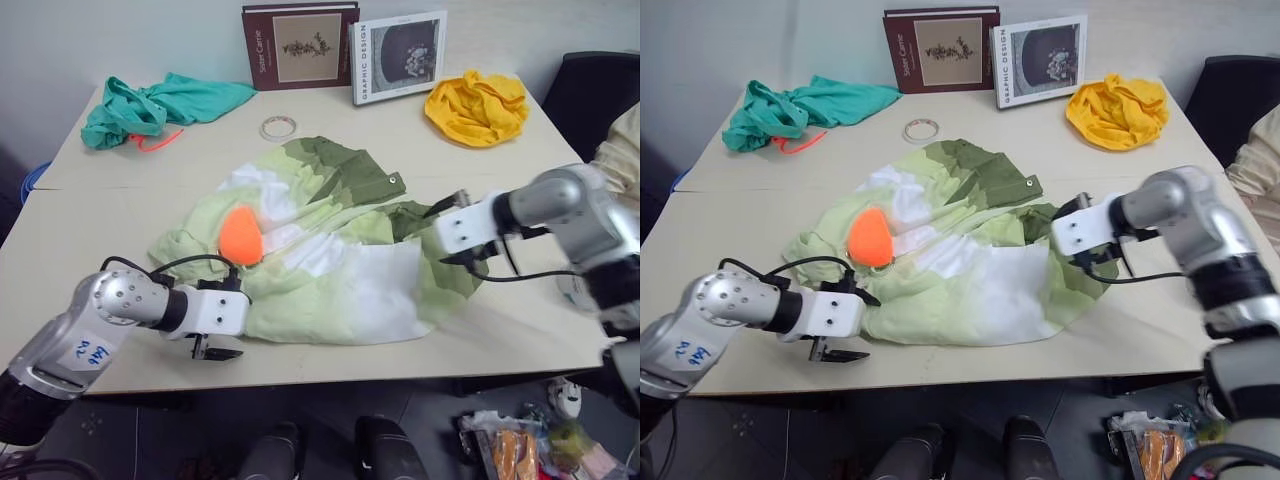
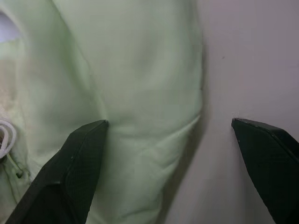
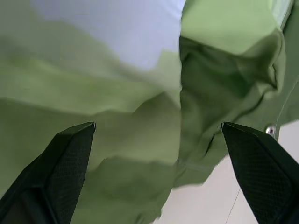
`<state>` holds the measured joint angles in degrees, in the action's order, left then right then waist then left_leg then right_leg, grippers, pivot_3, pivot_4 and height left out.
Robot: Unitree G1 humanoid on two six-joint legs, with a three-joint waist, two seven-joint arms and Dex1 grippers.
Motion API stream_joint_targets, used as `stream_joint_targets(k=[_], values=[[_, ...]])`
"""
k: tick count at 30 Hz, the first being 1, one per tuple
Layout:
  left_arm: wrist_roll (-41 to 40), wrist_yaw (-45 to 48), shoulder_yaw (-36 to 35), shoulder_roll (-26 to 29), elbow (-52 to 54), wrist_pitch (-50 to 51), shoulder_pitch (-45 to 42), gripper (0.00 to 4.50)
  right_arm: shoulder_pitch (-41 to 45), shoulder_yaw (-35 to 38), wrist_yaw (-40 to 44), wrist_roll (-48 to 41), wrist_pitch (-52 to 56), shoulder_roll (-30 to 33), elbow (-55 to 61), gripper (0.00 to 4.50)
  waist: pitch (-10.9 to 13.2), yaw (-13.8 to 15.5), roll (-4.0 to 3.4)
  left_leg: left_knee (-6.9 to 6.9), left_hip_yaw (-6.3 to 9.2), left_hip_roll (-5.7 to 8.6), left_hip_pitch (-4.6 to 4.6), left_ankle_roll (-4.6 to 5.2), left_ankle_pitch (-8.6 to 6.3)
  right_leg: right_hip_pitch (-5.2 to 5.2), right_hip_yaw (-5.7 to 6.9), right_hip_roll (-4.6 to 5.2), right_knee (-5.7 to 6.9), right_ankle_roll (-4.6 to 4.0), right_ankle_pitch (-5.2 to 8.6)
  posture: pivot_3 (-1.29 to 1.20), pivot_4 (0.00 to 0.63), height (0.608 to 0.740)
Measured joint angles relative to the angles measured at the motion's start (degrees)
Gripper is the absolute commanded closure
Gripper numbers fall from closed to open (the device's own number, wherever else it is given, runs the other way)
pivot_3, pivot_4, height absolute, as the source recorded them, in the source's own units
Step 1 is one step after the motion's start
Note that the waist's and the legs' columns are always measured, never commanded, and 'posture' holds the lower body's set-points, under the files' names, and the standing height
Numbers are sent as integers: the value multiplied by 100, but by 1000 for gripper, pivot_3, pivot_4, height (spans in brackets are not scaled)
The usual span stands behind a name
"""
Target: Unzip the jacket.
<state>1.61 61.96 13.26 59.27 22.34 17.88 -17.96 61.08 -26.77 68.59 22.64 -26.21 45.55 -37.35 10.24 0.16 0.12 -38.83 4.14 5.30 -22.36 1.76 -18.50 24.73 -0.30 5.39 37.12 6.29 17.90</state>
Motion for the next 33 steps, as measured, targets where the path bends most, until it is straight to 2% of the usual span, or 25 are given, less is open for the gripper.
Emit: stream_joint_targets(k=[3,6,8,10,15,16,19,20,23,27,29,31,33], values=[[152,-1,68,-55,-70,-168,-77,617,445,-223,-275,352,-408,-375,-1001,0,-1,-20,-1,-1,1,2,8,1,0,-11,1,0,-6,0,0,0,150,740],[314,-23,117,-121,-162,-306,-91,1534,864,-293,-594,607,-562,-771,-1888,0,-3,-41,-3,-6,0,0,27,-5,4,-24,-2,-3,-1,0,0,0,150,740],[326,-31,111,-196,-241,-316,-84,2143,1049,-315,-724,707,-633,-984,-2329,405,-7,-39,-4,-7,1,-3,33,-11,7,-27,-2,-5,11,-3,2,0,150,740],[326,-30,106,-223,-254,-310,-49,2782,1131,-302,-672,708,-678,-1089,-2620,991,-10,-38,0,-9,2,-2,39,-11,7,-27,-3,-4,29,-8,5,0,150,740],[331,-43,2,-221,-239,-304,74,4367,1158,-208,-285,626,-779,-1162,-2880,2833,-11,-74,-1,-7,1,-4,39,-13,6,-23,-4,-5,46,-11,6,0,150,740],[331,-37,-18,-215,-235,-306,85,4500,1154,-202,-221,610,-782,-1168,-2886,3184,-11,-85,-1,-5,1,-4,39,-13,6,-21,-5,-5,50,-12,7,0,150,740],[329,-6,-89,-203,-227,-337,148,4500,1101,-158,-6,518,-796,-1168,-2888,4310,-11,-120,-1,-2,2,-5,39,-14,5,-20,-3,-5,50,-14,8,0,150,740],[327,7,-106,-189,-228,-359,166,4500,1065,-131,76,470,-793,-1164,-2882,4470,-11,-133,-1,-2,3,-5,39,-15,5,-21,-3,-5,50,-15,8,0,150,740],[321,70,-155,-150,-238,-435,206,4500,932,22,368,279,-780,-1110,-2780,4470,-11,-164,-1,3,5,-7,39,-16,5,-21,-1,-5,49,-17,9,0,150,740],[303,194,-229,38,-316,-713,294,4500,283,281,1395,-439,-479,-733,-1844,4470,-13,-158,0,14,11,-7,39,-15,2,-23,3,-4,41,-17,10,0,150,740],[307,211,-251,152,-536,-1260,354,4500,-702,204,1806,-1339,247,-21,-230,4470,-14,-84,0,16,35,-7,33,-16,0,-25,18,-2,32,-18,10,0,150,740],[342,180,-304,376,-999,-2267,401,4500,-1954,203,1873,-2413,1270,973,1694,4470,-22,16,-10,13,52,-8,25,-22,-12,-24,31,-1,19,-34,19,0,150,740],[402,153,-299,501,-1412,-3040,392,4500,-2772,269,1894,-3067,2007,1495,2903,4470,-33,55,-25,14,51,-15,28,-25,-15,-33,35,-4,-12,-36,20,0,150,740]])
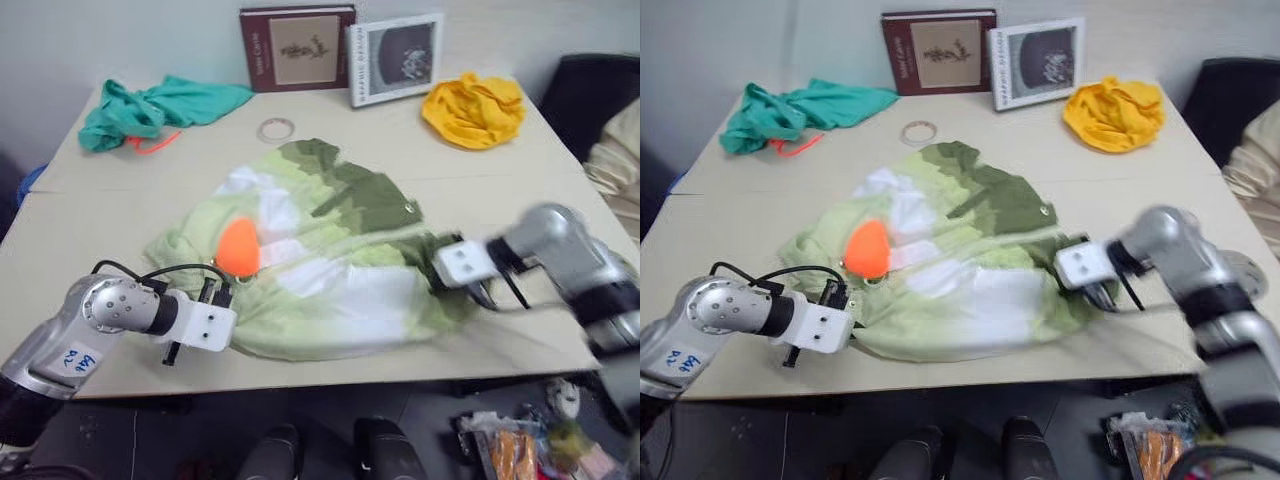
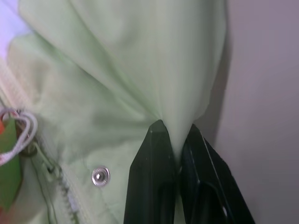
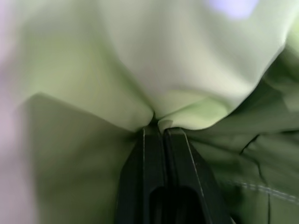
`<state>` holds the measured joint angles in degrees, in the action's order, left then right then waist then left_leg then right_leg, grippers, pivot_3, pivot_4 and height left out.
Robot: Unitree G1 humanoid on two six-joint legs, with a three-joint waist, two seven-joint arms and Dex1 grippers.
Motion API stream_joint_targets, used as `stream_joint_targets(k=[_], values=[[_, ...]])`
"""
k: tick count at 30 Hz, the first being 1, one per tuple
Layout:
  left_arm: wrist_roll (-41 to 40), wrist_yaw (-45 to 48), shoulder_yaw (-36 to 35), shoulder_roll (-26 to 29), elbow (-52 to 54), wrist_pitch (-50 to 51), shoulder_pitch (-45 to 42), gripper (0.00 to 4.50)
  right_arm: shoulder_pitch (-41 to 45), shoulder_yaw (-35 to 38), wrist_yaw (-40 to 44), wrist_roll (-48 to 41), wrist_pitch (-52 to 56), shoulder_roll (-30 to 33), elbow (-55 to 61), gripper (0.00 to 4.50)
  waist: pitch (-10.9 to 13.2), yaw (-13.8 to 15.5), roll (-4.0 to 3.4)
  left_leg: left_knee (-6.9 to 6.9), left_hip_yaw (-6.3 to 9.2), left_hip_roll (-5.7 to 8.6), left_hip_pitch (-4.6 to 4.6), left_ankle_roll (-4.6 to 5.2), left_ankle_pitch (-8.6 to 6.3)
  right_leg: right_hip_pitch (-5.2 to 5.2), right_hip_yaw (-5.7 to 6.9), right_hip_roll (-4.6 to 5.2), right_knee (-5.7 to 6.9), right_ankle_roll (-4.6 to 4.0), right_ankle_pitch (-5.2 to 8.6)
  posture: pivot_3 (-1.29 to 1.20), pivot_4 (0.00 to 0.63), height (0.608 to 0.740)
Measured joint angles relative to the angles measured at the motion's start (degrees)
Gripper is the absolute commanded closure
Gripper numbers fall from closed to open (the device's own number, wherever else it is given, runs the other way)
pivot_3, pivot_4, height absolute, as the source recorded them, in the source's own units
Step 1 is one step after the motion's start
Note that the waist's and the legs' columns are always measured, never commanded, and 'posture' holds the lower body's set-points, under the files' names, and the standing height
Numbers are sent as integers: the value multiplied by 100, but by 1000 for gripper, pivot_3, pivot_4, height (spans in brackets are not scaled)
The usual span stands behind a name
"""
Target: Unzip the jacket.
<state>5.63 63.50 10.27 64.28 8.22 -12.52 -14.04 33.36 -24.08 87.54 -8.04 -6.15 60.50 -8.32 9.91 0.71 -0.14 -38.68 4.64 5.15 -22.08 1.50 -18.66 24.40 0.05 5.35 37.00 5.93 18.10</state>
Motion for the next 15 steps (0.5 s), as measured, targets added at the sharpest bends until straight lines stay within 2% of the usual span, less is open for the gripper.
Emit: stream_joint_targets(k=[1,3,5,8,11,14,15], values=[[161,-135,116,49,-625,-1021,-205,4500,-1193,255,-27,-754,797,577,1425,4470,-9,22,-19,2,-4,-4,-2,-2,1,1,-1,-1,-2,0,0,0,150,740],[367,-352,239,112,-1532,-2167,-507,4500,-2558,518,-233,-1505,1502,1033,2813,4470,-22,32,-40,6,-24,-20,11,-9,10,-6,-2,-6,1,0,0,0,150,740],[468,-403,328,119,-2340,-2931,-773,4500,-3379,844,-735,-1874,1979,1087,3770,4470,-20,5,-37,15,-70,-42,45,-13,14,-25,16,-5,0,15,-9,0,150,740],[416,-332,414,99,-3038,-3446,-931,4500,-3801,1315,-1460,-1992,2401,886,4309,4470,-10,-73,-19,59,-78,-51,171,26,-14,-141,18,-5,-30,16,-10,0,150,740],[-174,73,340,131,-2958,-3074,-711,4500,-3839,1618,-2056,-1786,2516,571,4358,4470,-12,-80,-20,62,-74,-64,196,34,-38,-174,20,-11,-58,15,-9,0,150,740],[-1143,695,180,425,-2047,-1774,-64,4500,-3754,1892,-2361,-1619,2571,405,4161,4470,-15,-97,-25,60,-79,-66,182,12,-39,-150,12,-18,-46,7,-5,0,150,740],[-1435,906,130,538,-1654,-1268,161,4223,-3739,2028,-2325,-1547,2519,417,4067,4490,-16,-88,-27,60,-78,-66,168,19,-50,-141,14,-20,-48,5,-4,0,150,740]])
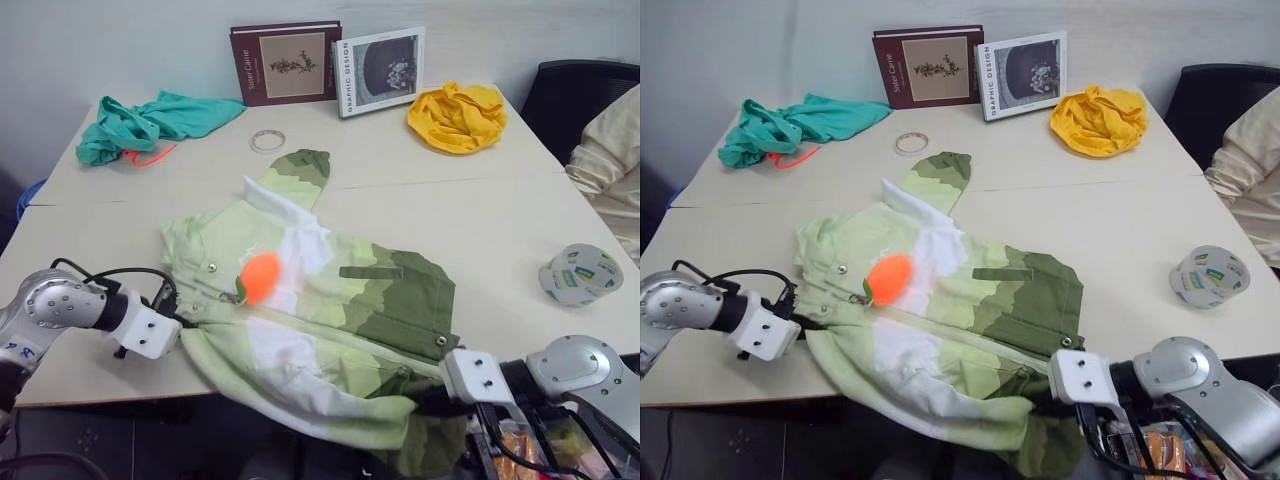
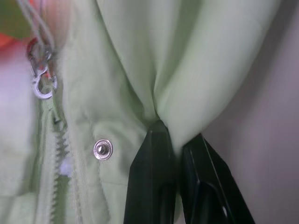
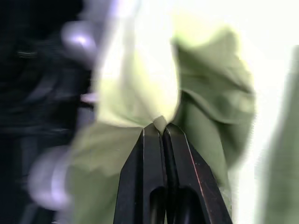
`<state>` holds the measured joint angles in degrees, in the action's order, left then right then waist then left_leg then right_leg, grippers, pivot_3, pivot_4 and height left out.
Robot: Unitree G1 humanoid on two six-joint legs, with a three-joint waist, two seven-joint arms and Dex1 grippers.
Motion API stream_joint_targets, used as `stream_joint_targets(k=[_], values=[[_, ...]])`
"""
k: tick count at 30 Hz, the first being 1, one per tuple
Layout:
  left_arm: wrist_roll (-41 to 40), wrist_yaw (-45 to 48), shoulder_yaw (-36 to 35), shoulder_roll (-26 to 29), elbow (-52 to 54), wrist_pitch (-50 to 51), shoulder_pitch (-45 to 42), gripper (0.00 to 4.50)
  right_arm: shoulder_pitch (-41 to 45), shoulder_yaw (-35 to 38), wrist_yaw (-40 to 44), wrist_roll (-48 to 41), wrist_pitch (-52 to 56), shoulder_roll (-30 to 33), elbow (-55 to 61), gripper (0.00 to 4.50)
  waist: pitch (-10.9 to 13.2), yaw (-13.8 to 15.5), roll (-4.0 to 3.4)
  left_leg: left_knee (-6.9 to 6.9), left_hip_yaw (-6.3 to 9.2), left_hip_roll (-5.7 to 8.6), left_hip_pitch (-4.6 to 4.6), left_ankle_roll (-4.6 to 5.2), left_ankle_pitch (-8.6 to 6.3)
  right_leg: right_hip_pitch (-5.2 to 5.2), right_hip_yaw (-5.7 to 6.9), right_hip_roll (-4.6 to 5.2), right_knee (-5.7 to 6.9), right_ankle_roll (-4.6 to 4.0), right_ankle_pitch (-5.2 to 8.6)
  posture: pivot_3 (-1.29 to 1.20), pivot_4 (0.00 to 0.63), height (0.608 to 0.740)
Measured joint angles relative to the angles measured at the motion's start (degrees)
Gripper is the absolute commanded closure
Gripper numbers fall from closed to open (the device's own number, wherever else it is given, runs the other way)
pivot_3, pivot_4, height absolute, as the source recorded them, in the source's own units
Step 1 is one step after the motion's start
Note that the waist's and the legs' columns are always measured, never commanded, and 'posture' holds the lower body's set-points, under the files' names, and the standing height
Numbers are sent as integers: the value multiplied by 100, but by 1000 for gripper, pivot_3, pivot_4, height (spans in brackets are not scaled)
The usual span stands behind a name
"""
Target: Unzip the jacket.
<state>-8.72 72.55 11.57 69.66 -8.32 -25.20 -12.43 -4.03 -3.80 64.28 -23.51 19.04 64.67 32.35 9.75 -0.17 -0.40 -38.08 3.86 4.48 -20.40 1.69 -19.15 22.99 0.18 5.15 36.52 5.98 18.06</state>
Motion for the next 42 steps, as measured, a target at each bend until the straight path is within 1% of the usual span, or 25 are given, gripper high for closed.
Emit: stream_joint_targets(k=[4,6,9,12,14,15,16,19,21,22,24,25,28,30,32,35,38,42], values=[[-569,326,-174,88,792,1157,484,3057,89,244,204,111,-117,46,-295,4500,0,14,0,-12,0,6,-43,25,-20,30,-1,1,-11,0,0,0,150,740],[-706,400,-242,88,1083,1588,628,2436,169,316,329,111,-116,47,-421,4500,1,16,2,-33,0,10,-83,28,-22,56,-1,2,-14,1,-1,0,150,740],[-731,469,-379,89,1324,1934,740,1529,381,503,572,-18,40,165,-613,3863,5,27,3,-46,0,12,-84,29,-21,48,0,4,-43,2,-1,0,150,740],[-759,494,-550,85,1464,2135,915,576,506,892,883,-327,347,379,-710,2878,8,32,7,-42,2,5,-80,22,-17,44,1,4,-46,5,-3,0,150,740],[-997,533,-801,83,1490,2439,1113,24,735,1098,1030,-593,523,421,-753,2249,11,31,10,-35,3,1,-78,15,-12,45,3,3,-45,6,-4,0,150,740],[-1267,597,-989,84,1513,2752,1189,0,967,1199,1083,-772,637,423,-783,1789,13,16,10,-30,3,-2,-77,11,-8,48,3,3,-44,7,-4,0,150,740],[-1443,636,-1118,86,1544,2946,1200,0,1086,1290,1112,-878,693,423,-783,1598,16,13,14,-28,3,-5,-77,8,-7,49,4,1,-43,7,-4,0,150,740],[-2299,933,-1775,204,1680,3910,1185,0,1851,1303,1231,-1291,975,406,-820,1598,20,10,17,-19,4,-16,-72,-3,-1,51,7,-6,-43,7,-4,0,150,740],[-2688,1125,-2069,382,1617,4424,867,0,2571,1097,1221,-1340,1029,184,-901,1598,24,3,22,-17,5,-19,-77,-16,6,56,8,-11,-47,7,-4,0,150,740],[-2853,1212,-2206,461,1532,4677,595,0,2990,841,1180,-1225,973,-45,-987,1598,24,2,23,-14,7,-19,-69,-19,7,53,9,-11,-45,6,-4,0,150,740],[-2947,1265,-2245,504,1356,4960,-26,0,3646,243,956,-655,572,-695,-1246,1598,21,-13,27,-14,5,-19,-76,-22,7,60,8,-15,-46,6,-5,0,150,740],[-2877,1327,-2122,503,1191,4993,-350,0,3989,-307,796,73,-35,-1139,-1615,1598,20,-23,28,-11,2,-16,-66,-25,9,63,3,-15,-33,6,-5,0,150,740],[-2349,1346,-1604,431,862,4712,-946,0,4504,-1440,418,1748,-1833,-1911,-2697,1598,23,-31,30,-11,-21,-5,-87,-29,14,114,-19,-23,28,-5,1,0,150,740],[-1964,1347,-1190,233,570,4537,-1271,0,4760,-1913,232,2482,-2767,-2357,-3374,1598,24,-10,32,-17,-28,-6,-127,-30,14,163,-20,-30,65,-9,3,0,150,740],[-1679,1349,-780,-15,353,4471,-1643,0,5022,-2159,-5,2879,-3337,-2941,-3955,1598,30,-37,43,-24,-27,-10,-137,-31,13,171,-16,-35,66,-10,3,0,150,740],[-1365,1350,-379,-226,306,4270,-1983,0,5274,-2423,-211,3174,-3926,-3546,-4363,1598,33,-132,48,-52,-15,-9,-159,-30,9,173,-4,-34,60,-10,3,0,150,740],[-1248,1349,-222,-395,313,4221,-2115,0,5305,-2509,-251,3240,-4208,-3846,-4561,1598,33,-163,48,-93,4,-9,-179,-30,3,170,9,-36,61,-11,2,0,150,740],[-1259,1351,-108,-432,503,4309,-2083,0,5300,-2591,-168,3284,-4529,-3988,-4598,1598,33,-174,49,-109,4,-15,-178,-34,4,170,6,-39,84,-10,2,0,150,740]])
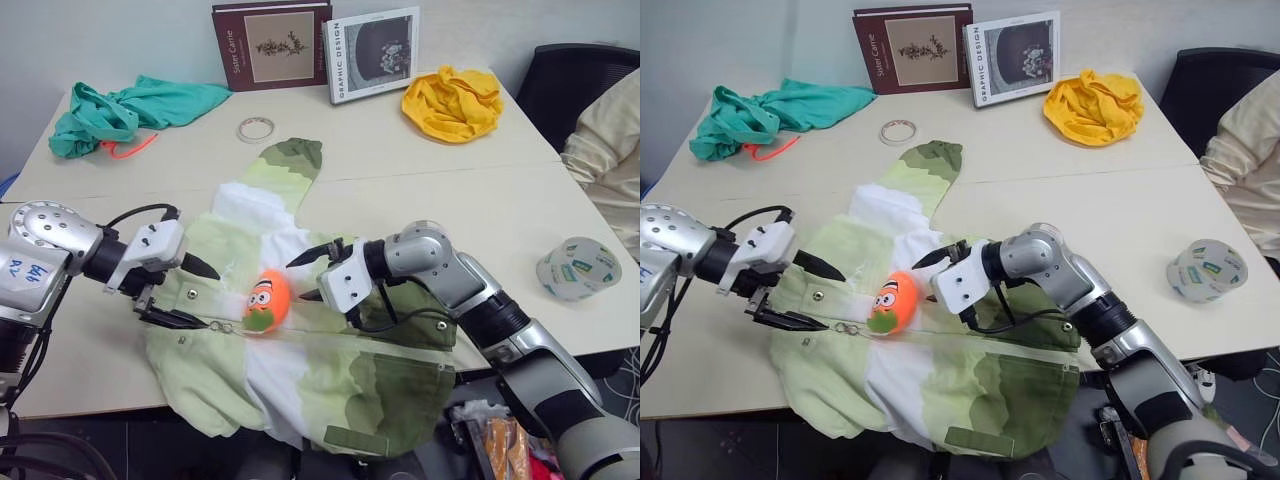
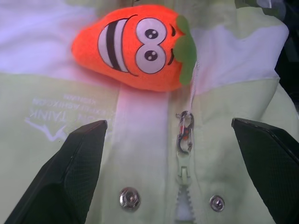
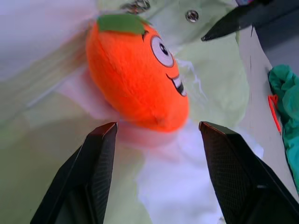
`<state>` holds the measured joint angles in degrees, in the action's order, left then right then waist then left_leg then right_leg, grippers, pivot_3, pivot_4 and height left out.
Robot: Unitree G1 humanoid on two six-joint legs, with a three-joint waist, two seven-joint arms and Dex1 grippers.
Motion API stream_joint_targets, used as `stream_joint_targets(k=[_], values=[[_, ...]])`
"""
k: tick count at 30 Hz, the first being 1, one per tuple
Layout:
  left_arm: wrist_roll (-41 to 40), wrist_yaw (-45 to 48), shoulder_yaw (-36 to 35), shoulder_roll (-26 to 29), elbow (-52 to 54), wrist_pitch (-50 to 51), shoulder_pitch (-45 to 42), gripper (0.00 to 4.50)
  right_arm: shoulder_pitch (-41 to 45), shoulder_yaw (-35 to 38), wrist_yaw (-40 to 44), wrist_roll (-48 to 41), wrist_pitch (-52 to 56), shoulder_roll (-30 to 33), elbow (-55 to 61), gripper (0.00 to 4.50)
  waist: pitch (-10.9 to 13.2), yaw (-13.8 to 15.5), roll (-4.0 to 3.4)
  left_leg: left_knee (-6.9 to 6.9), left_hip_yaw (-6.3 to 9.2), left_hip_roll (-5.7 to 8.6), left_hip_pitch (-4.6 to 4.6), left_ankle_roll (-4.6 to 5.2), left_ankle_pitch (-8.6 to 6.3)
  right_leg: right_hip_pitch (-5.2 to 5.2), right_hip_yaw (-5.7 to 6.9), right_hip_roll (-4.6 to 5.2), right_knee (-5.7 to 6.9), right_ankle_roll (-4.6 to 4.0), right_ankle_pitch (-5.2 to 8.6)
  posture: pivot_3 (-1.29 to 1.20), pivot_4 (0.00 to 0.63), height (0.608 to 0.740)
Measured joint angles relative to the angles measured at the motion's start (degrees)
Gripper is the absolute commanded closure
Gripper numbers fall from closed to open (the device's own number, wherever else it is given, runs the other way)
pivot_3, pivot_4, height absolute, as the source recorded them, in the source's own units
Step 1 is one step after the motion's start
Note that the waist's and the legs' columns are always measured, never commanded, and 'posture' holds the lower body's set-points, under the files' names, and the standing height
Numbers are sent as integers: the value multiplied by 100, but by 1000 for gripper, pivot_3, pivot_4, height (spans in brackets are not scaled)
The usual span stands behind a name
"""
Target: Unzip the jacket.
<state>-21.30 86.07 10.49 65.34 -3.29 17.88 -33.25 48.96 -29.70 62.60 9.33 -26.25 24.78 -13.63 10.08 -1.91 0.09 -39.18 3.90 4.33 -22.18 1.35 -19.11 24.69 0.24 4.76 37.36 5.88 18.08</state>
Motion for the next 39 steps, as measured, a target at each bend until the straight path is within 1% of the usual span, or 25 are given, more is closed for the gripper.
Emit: stream_joint_targets(k=[4,9,10,11,12,13,16,17,18,21,24,26,28,33,35,38,39], values=[[-47,1,21,131,244,-21,206,0,4,-86,-8,12,-62,-417,-266,1598,0,-9,0,0,0,-9,7,-17,10,10,-12,-11,25,-1,0,0,150,740],[-34,1,25,241,189,-136,282,0,25,-155,-102,103,-106,-855,-568,1598,0,-3,0,0,1,-6,5,-18,10,18,-37,-18,33,-3,2,0,150,740],[-34,1,24,272,166,-158,281,0,52,-162,-129,146,-119,-917,-654,1966,0,-3,0,1,1,-5,5,-18,10,18,-39,-18,35,-3,2,0,150,740],[-30,1,24,279,135,-183,280,0,91,-179,-172,209,-131,-982,-757,2180,0,-3,0,2,0,-4,5,-18,10,20,-39,-18,35,-3,2,0,150,740],[-21,1,27,278,115,-211,282,0,128,-190,-200,263,-139,-1017,-841,2547,0,-3,0,2,1,-4,4,-18,10,21,-40,-19,36,-3,2,0,150,740],[-12,1,27,278,108,-244,282,0,149,-190,-212,292,-140,-1025,-890,2798,0,-3,0,2,1,-4,5,-18,10,21,-40,-19,36,-3,2,0,150,740],[48,1,66,273,105,-359,289,0,151,-189,-212,297,-139,-1026,-946,3903,0,2,0,2,1,-4,4,-18,10,20,-41,-18,36,-3,1,0,150,740],[71,1,86,262,105,-382,301,0,151,-187,-210,293,-134,-1022,-945,4140,0,1,0,2,0,-4,5,-18,10,20,-42,-18,36,-3,1,0,150,740],[117,1,99,250,104,-434,347,0,147,-186,-199,283,-118,-1012,-939,4476,0,1,0,2,1,-4,4,-18,10,21,-42,-18,36,-3,1,0,150,740],[315,-1,204,75,26,-758,555,0,16,-118,-121,194,29,-796,-741,4476,0,9,0,3,1,-4,5,-18,10,21,-42,-18,36,-3,1,0,150,740],[567,-9,316,-229,-219,-1161,700,638,-227,-37,-65,89,272,-531,-462,4500,-1,32,1,1,2,-2,3,-17,10,20,-41,-17,36,-4,1,0,150,740],[756,-32,346,-485,-413,-1467,719,1219,-375,58,-39,21,480,-437,-240,4500,-2,31,2,0,1,-2,3,-17,10,20,-43,-16,36,-3,1,0,150,740],[933,-103,364,-649,-515,-1697,760,1219,-492,106,-33,-14,655,-309,7,4500,-2,31,2,0,1,-3,3,-17,10,20,-43,-17,36,-4,1,0,150,740],[1237,-304,332,-819,-732,-2565,845,1219,-953,270,100,-187,1137,124,729,4500,-11,71,-14,0,2,-2,17,-17,10,-5,-43,-14,28,-3,1,0,150,740],[1293,-467,335,-945,-918,-2921,875,1219,-1208,393,198,-360,1382,415,1121,4500,-21,148,-30,1,0,2,44,-11,8,-28,-47,-10,12,-4,1,0,150,740],[1296,-602,294,-1057,-1161,-3124,906,1219,-1596,683,254,-598,1729,840,1619,4500,-26,214,-38,15,-1,-1,114,-7,5,-94,-47,-13,-5,-7,3,0,150,740],[1294,-643,291,-1082,-1229,-3173,919,1219,-1810,883,250,-732,1898,1035,1865,4500,-30,228,-44,18,3,-2,128,-2,3,-109,-46,-13,-10,-8,4,0,150,740]])
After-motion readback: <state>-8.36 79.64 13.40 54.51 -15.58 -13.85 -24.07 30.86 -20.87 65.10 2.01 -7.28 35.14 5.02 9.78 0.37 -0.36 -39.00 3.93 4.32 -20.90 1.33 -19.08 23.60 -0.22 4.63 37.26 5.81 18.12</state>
